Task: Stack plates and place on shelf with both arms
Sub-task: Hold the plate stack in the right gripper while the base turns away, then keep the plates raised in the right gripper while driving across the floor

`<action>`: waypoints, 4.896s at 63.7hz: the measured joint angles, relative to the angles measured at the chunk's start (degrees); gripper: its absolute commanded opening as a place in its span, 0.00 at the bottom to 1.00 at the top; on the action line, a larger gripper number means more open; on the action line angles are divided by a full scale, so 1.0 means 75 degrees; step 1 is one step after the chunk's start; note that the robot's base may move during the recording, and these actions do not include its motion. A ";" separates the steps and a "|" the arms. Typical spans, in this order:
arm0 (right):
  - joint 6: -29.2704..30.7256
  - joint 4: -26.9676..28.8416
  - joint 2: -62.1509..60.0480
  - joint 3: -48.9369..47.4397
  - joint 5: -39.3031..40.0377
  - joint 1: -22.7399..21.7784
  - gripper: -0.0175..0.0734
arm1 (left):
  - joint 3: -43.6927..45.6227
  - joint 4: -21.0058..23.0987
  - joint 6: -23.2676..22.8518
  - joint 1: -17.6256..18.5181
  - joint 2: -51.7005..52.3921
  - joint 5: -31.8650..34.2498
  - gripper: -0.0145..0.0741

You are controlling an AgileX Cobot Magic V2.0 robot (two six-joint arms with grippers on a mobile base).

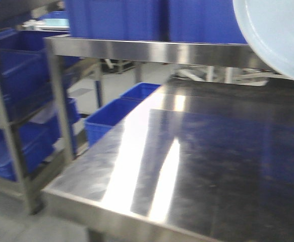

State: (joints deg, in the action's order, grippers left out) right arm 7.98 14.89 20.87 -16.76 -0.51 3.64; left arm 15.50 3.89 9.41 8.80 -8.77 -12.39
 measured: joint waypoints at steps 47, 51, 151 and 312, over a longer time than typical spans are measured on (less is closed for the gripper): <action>0.0000 0.0000 0.0000 0.0000 0.0000 0.0000 0.25 | 0.0000 0.0000 0.0000 0.0000 0.0000 0.0000 0.25; 0.0000 0.0000 0.0000 0.0000 0.0000 0.0000 0.25 | 0.0000 0.0000 0.0000 0.0000 0.0000 0.0000 0.25; 0.0000 0.0000 0.0000 0.0000 0.0000 0.0000 0.25 | 0.0000 0.0000 0.0000 0.0000 0.0000 0.0000 0.25; 0.0000 0.0000 -0.0011 0.0000 0.0000 0.0000 0.25 | 0.0000 0.0000 0.0000 0.0000 0.0000 0.0000 0.25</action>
State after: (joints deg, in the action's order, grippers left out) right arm 7.98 14.89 20.80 -16.76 -0.51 3.64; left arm 15.50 3.89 9.41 8.80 -8.77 -12.39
